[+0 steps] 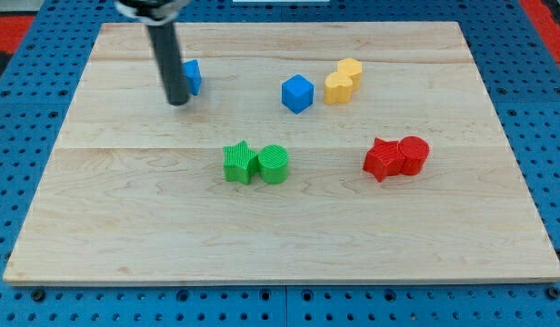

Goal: Push the blue triangle right a bit

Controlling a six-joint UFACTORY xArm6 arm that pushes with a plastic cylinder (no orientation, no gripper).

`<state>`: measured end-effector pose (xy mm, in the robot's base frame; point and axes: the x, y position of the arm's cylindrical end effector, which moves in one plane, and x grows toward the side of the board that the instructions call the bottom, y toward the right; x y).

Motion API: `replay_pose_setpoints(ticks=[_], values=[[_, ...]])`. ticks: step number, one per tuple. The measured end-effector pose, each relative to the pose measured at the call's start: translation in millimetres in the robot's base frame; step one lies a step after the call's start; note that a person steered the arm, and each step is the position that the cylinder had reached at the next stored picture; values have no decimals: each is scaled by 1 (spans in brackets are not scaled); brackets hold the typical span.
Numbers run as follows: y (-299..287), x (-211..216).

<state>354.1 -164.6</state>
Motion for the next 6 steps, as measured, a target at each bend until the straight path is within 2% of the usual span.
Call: replay_pose_setpoints(ticks=[1,2,6], values=[[-33,-27],[-26,-32],[100,-54]])
